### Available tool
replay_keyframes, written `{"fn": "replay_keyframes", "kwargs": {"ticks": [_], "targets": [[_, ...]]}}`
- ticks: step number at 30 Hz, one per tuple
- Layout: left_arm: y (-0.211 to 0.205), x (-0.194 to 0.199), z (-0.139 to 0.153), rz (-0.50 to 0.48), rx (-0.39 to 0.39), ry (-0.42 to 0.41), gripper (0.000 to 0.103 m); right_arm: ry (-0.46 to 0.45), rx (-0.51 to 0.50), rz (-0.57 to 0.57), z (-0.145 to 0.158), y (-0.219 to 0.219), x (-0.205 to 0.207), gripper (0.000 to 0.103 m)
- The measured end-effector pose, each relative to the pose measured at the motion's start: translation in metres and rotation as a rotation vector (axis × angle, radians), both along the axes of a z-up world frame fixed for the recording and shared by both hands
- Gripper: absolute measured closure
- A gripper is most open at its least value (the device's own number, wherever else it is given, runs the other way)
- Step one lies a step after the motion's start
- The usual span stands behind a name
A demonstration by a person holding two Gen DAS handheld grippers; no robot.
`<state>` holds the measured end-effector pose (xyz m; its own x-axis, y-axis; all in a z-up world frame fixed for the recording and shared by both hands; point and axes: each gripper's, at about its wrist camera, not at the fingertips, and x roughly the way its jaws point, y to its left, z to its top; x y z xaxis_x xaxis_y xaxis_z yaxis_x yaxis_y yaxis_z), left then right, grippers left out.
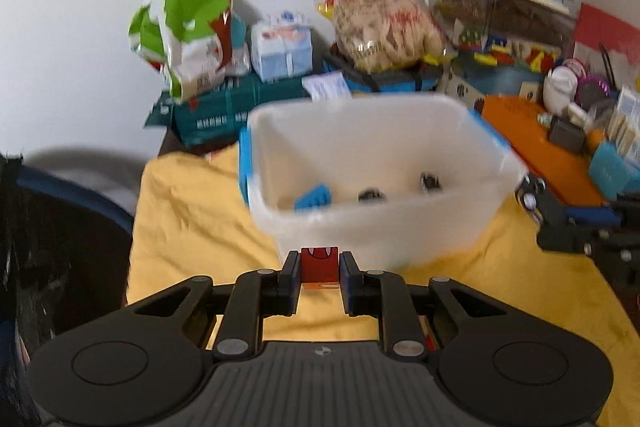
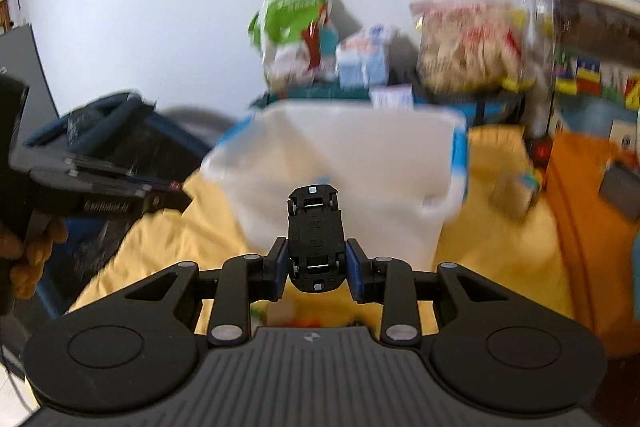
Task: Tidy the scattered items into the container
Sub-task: 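Carry the black car in the right tool into the bin while the left tool carries the red block there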
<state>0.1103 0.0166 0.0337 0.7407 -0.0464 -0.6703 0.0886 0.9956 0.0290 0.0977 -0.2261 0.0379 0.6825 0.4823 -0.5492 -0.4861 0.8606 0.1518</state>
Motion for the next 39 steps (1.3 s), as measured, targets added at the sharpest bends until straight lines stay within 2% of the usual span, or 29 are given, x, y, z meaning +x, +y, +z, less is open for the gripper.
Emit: {"fn": "replay_keyframes", "kwargs": {"ticks": [7,12,15,16,18,19,20,21,22,27,30,35,39], "targets": [[-0.001,0.043,0.045,-0.015,0.000,-0.044,0.080,-0.044,-0.011,-0.015,0.039,-0.001,0.054,0.070],[-0.004,0.078,0.062,-0.025,0.003,-0.031,0.080,-0.026,-0.036,-0.024,0.049,0.003,0.090,0.070],[-0.005,0.099,0.064,-0.028,-0.005,0.008,0.079,-0.003,-0.063,-0.017,0.046,0.009,0.106,0.070],[-0.005,0.106,0.062,-0.030,-0.006,0.026,0.075,0.012,-0.067,-0.017,0.044,0.011,0.112,0.070],[-0.007,0.122,0.056,-0.015,0.009,0.050,0.051,0.042,-0.083,-0.019,0.038,0.016,0.123,0.069],[-0.007,0.127,0.052,-0.007,0.017,0.055,0.033,0.065,-0.095,-0.023,0.034,0.018,0.131,0.066],[-0.007,0.132,0.047,0.003,0.032,0.055,0.031,0.087,-0.107,-0.029,0.029,0.020,0.138,0.059],[-0.006,0.134,0.043,0.013,0.046,0.054,0.031,0.107,-0.113,-0.040,0.024,0.021,0.145,0.046],[-0.006,0.136,0.038,0.015,0.059,0.060,0.031,0.111,-0.110,-0.051,0.021,0.020,0.148,0.045],[-0.004,0.125,0.020,-0.014,0.096,0.068,0.031,0.089,-0.097,-0.041,0.019,0.014,0.137,0.046],[-0.004,0.104,0.012,-0.020,0.120,0.037,0.031,0.063,-0.079,-0.029,0.022,0.008,0.118,0.046],[0.000,0.060,-0.007,-0.022,0.047,0.030,0.031,0.045,-0.044,-0.018,0.017,-0.002,0.077,0.046],[-0.007,0.025,-0.033,-0.045,0.032,0.052,0.031,0.078,-0.067,-0.016,-0.009,-0.004,0.046,0.046]]}}
